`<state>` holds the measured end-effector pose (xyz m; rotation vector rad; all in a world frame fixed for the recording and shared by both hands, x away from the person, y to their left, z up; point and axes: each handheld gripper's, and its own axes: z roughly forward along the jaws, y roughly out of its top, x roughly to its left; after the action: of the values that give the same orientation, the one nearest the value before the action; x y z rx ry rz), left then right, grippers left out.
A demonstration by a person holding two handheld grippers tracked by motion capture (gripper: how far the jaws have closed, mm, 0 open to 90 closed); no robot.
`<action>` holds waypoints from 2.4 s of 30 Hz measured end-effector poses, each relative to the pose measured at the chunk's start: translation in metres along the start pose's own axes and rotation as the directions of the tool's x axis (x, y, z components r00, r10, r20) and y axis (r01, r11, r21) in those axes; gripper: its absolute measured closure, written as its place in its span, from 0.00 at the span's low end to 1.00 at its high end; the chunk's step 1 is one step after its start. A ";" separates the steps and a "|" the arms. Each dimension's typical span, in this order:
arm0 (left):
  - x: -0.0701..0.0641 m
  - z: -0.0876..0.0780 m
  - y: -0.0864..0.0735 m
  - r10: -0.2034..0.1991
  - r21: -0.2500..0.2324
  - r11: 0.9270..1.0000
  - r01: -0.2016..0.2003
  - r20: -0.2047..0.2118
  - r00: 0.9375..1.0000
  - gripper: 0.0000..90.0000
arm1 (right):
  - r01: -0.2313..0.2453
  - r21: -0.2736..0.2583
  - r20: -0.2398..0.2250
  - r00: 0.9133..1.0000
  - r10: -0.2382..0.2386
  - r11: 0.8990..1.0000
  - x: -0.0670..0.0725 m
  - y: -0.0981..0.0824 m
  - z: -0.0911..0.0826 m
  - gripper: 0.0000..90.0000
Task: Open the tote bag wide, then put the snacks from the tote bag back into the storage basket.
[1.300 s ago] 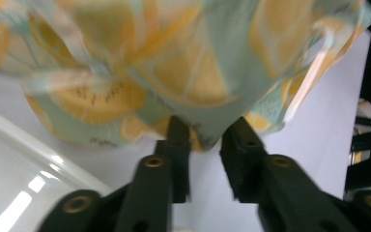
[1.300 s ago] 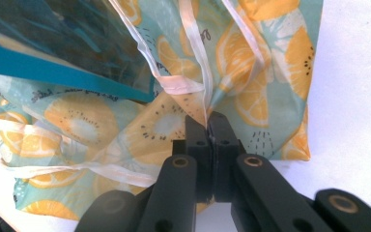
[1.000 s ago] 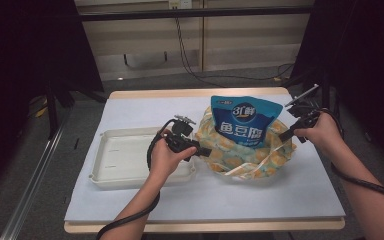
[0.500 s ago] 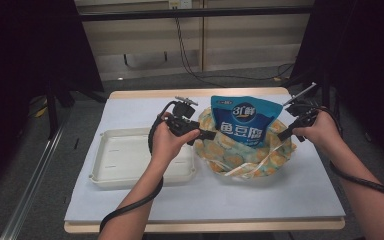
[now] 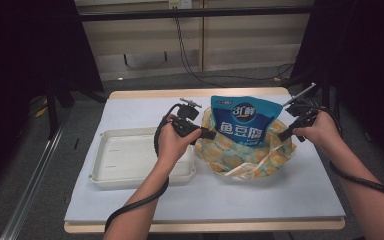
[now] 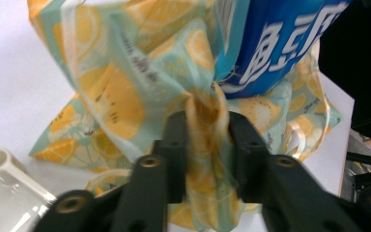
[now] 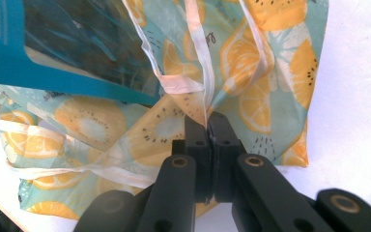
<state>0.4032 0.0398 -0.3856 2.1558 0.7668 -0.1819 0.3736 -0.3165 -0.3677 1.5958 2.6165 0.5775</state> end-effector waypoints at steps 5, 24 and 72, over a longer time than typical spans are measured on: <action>0.004 0.007 -0.012 0.000 0.041 0.999 0.001 -0.014 1.000 0.92 | -0.011 -0.010 0.004 1.000 0.011 1.000 -0.002 -0.002 0.002 0.99; 0.013 0.039 -0.050 0.007 0.170 0.985 0.003 -0.058 0.998 0.94 | -0.010 -0.002 0.005 1.000 0.010 1.000 0.001 -0.002 0.011 0.99; 0.000 -0.021 0.018 0.100 0.106 0.990 -0.094 -0.049 0.994 0.15 | 0.082 -0.169 -0.019 0.996 -0.086 0.982 0.023 -0.044 -0.030 0.08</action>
<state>0.4111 0.0475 -0.3604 2.2985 0.6941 -0.1153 0.3187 -0.3242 -0.3502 1.4317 2.5599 0.7951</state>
